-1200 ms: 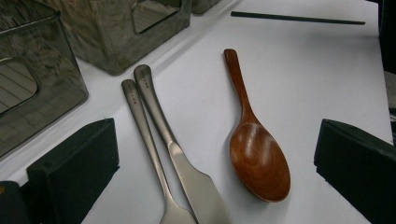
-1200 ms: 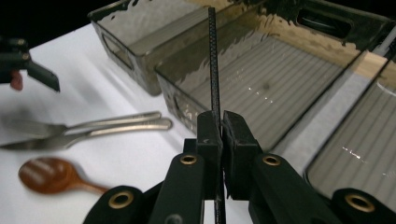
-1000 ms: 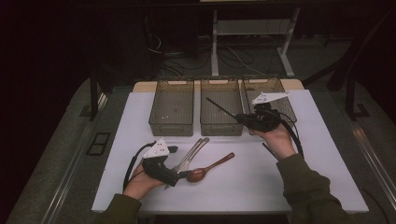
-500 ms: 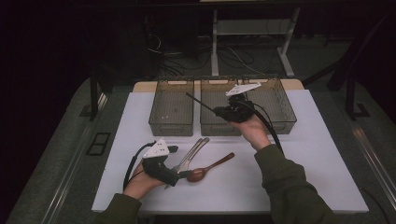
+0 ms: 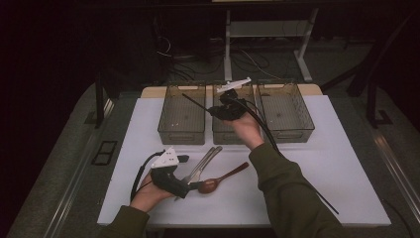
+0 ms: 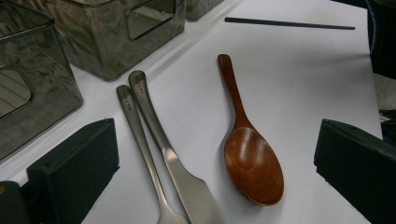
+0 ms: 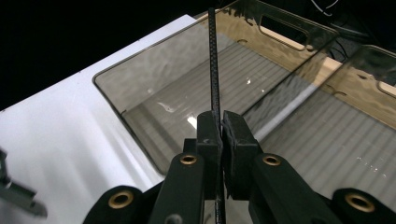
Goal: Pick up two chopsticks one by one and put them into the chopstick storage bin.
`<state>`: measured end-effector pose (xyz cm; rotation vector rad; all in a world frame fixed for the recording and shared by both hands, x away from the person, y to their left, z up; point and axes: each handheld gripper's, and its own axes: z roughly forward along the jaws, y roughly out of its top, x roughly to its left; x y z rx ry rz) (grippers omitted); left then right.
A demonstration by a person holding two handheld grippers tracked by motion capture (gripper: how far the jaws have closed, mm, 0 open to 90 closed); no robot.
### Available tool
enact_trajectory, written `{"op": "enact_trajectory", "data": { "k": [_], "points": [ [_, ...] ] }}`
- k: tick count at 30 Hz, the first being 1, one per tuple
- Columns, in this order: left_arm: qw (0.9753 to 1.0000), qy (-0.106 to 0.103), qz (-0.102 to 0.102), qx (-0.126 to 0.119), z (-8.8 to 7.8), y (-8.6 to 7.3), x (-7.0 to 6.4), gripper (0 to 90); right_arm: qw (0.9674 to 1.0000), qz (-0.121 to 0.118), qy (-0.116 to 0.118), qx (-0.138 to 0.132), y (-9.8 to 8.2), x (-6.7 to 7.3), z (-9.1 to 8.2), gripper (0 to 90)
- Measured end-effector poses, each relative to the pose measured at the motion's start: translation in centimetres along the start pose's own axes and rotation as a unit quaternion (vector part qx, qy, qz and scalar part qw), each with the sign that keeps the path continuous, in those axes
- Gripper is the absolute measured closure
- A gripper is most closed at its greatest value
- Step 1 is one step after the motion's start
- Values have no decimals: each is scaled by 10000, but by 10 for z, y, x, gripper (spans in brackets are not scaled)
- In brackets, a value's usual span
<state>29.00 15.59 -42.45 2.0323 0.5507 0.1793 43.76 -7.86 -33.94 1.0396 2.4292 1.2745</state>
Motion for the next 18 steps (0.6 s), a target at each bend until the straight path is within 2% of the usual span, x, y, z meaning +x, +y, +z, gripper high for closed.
{"op": "enact_trajectory", "data": {
  "k": [3,18],
  "points": [
    [10000,-22,-59,-61,1,0,-1,0,10000,27,-4,95,6,1,13,849],
    [9998,-104,-46,-137,0,1,0,0,9982,330,-126,476,25,4,76,848]
  ]
}}
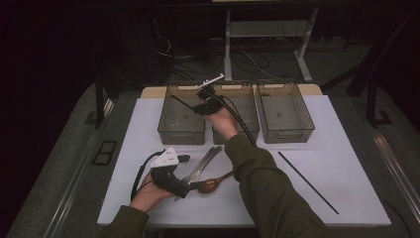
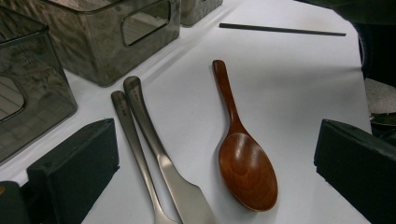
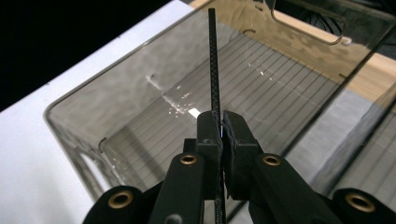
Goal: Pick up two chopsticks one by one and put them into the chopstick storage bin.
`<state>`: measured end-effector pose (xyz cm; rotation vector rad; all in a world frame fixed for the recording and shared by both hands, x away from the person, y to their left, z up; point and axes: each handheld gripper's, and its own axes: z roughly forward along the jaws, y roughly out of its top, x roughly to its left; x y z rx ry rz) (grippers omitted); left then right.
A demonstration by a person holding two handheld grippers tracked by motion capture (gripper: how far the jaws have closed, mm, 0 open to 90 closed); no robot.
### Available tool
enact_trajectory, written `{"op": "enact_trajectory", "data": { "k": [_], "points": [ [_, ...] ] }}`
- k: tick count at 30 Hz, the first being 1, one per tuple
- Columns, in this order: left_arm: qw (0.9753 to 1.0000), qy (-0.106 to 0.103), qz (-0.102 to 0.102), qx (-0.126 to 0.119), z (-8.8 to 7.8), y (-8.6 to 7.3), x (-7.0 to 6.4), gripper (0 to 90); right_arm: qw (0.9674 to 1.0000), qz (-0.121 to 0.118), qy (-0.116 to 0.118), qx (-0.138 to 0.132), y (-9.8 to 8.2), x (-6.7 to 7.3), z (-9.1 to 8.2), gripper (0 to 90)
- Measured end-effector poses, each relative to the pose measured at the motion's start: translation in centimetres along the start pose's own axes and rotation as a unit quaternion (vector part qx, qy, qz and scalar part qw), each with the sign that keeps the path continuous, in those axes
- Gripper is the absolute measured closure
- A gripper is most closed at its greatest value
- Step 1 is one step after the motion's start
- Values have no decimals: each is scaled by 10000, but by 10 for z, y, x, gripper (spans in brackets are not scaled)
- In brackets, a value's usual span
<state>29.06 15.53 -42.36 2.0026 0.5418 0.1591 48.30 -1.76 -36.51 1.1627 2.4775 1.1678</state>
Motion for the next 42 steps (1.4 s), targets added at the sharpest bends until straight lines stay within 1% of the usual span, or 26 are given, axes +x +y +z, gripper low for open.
{"op": "enact_trajectory", "data": {
  "k": [1,2,4,6,8,10,12,13,15,16,17,19,22,26,29,32,35,37,38,42],
  "points": [
    [10000,0,0,0,0,0,0,0,10000,9,-23,44,1,1,4,848],
    [10000,-4,-5,-6,0,0,0,0,10000,9,-23,44,1,1,4,848],
    [10000,-10,-28,-25,-1,0,0,0,9999,65,-32,101,3,4,12,848],
    [10000,-11,-31,-31,-1,0,1,0,9999,55,-27,123,3,4,14,846],
    [10000,-9,-38,-29,-1,0,1,0,9998,62,-102,163,4,5,18,839],
    [10000,-19,-55,-50,-1,0,1,0,9998,139,-65,108,4,5,19,742],
    [10000,-25,-43,-37,0,0,1,0,9999,137,-24,102,5,5,19,730],
    [10000,-26,-49,-40,0,0,1,0,9999,109,-1,76,5,6,18,689],
    [10000,-28,-50,-41,0,0,1,0,9999,85,-6,65,6,6,17,677],
    [10000,-26,-53,-39,0,0,1,0,9999,102,10,65,6,6,15,655],
    [10000,-29,-49,-41,0,0,1,0,10000,58,16,22,7,6,13,620],
    [10000,-39,-36,-40,1,0,1,0,9999,102,61,-9,8,5,10,592],
    [10000,-38,-18,-38,1,1,1,0,9998,100,141,-54,9,5,6,563],
    [10000,-29,-37,-37,1,0,1,0,9996,85,264,-102,9,6,1,502],
    [10000,-28,-17,-9,1,0,1,0,9993,-17,342,-157,9,9,-5,467],
    [10000,-21,-44,-18,1,0,1,0,9987,-83,430,-242,7,10,-14,438],
    [10000,-21,-35,-8,1,0,1,0,9978,-228,520,-330,2,11,-24,417],
    [10000,-28,-70,-28,1,0,0,0,9974,-326,524,-379,-1,12,-31,403],
    [10000,-17,-35,-18,0,0,1,0,9969,-374,540,-424,-2,12,-34,401],
    [10000,-16,-19,8,1,0,0,0,9962,-416,597,-472,-10,10,-47,385]
  ]
}}
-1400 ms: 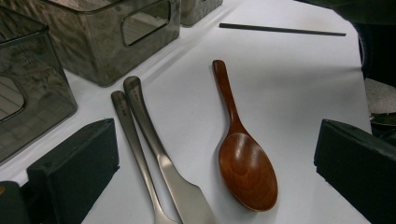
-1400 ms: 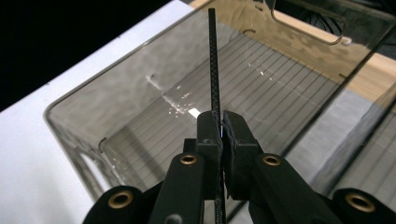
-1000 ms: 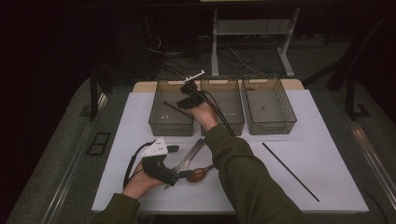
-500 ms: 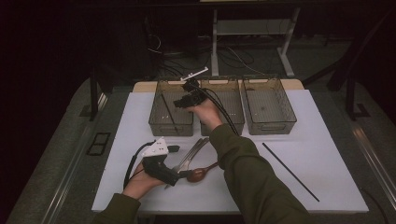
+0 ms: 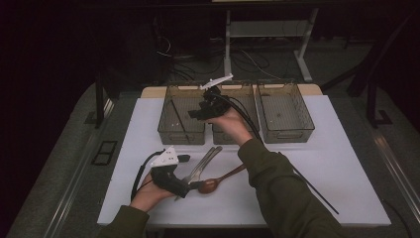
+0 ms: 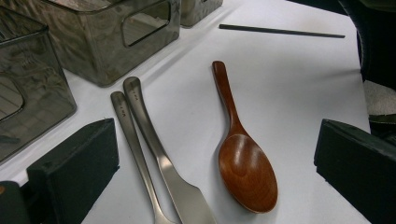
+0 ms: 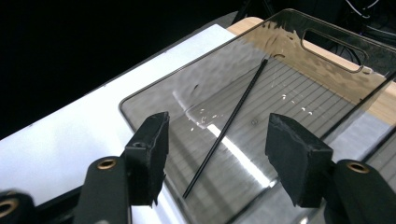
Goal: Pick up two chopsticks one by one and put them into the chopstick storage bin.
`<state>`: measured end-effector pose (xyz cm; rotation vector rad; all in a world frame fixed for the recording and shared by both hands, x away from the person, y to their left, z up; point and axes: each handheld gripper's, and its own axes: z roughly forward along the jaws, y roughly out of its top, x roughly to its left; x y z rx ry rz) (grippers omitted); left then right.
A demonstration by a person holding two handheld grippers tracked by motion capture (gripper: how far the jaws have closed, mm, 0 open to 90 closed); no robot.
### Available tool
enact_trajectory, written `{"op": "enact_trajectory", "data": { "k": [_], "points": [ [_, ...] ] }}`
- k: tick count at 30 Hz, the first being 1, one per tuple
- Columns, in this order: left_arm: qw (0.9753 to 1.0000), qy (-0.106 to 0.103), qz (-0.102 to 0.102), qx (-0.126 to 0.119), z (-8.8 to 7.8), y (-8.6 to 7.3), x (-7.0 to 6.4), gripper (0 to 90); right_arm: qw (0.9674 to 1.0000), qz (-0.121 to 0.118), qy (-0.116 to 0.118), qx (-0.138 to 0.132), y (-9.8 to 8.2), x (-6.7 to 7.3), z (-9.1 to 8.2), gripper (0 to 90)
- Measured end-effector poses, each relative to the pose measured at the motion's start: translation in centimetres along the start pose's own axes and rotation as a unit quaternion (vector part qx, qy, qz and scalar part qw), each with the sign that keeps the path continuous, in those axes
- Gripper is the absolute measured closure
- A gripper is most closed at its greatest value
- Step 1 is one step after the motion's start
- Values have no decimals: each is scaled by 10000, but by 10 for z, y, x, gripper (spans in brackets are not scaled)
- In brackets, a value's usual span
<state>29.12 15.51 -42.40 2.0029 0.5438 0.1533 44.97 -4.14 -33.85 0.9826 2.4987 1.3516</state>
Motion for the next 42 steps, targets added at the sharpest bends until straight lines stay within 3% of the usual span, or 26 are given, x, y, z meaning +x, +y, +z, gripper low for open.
{"op": "enact_trajectory", "data": {
  "k": [13,23,32,42],
  "points": [
    [10000,4,12,43,0,0,-1,0,9999,-73,-9,-147,-24,-7,-47,374],
    [10000,28,24,81,0,-1,-1,0,9996,-58,-204,-161,-51,-21,-90,370],
    [10000,71,5,58,-1,-1,0,0,9986,-68,-354,-382,-75,-31,-133,364],
    [9999,113,-7,49,-2,-1,1,0,9978,-73,-472,-464,-104,-37,-160,362]
  ]
}}
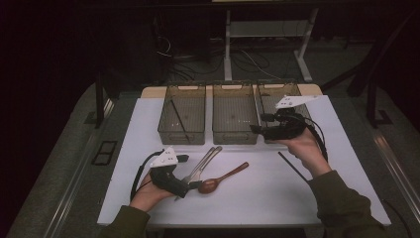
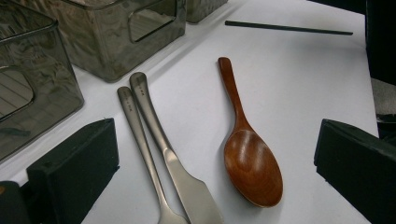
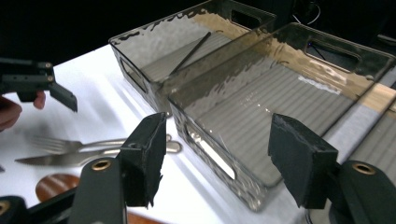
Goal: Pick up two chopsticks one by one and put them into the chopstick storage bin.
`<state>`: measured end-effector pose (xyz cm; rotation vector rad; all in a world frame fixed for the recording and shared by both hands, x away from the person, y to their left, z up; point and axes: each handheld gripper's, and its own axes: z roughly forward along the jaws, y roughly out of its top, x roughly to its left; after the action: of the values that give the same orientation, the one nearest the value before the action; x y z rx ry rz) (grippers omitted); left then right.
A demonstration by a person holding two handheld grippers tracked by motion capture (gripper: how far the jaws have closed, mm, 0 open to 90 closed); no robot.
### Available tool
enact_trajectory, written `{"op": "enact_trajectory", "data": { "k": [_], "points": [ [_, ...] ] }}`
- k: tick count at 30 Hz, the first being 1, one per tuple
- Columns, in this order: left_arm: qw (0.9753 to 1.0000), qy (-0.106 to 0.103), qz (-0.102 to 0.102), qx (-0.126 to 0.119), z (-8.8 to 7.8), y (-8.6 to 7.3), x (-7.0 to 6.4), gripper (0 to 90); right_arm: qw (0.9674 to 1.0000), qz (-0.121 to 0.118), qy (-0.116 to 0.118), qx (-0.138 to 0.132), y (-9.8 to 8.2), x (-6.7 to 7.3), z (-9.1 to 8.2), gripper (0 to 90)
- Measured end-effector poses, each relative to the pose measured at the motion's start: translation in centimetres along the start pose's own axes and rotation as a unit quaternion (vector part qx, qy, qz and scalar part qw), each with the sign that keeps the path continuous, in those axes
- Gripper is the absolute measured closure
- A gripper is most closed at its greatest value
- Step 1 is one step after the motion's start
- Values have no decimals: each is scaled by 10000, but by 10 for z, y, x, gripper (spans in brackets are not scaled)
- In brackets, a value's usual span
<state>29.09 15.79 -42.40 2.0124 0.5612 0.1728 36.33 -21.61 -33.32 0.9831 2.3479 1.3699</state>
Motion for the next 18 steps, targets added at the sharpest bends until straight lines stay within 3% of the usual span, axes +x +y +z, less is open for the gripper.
{"op": "enact_trajectory", "data": {
  "k": [11,18],
  "points": [
    [9999,92,-12,80,-1,-1,1,0,9997,199,-104,-61,-41,-10,-26,366],
    [9999,104,-28,51,-2,-1,0,0,9996,255,-139,52,-63,-12,-37,396]
  ]
}}
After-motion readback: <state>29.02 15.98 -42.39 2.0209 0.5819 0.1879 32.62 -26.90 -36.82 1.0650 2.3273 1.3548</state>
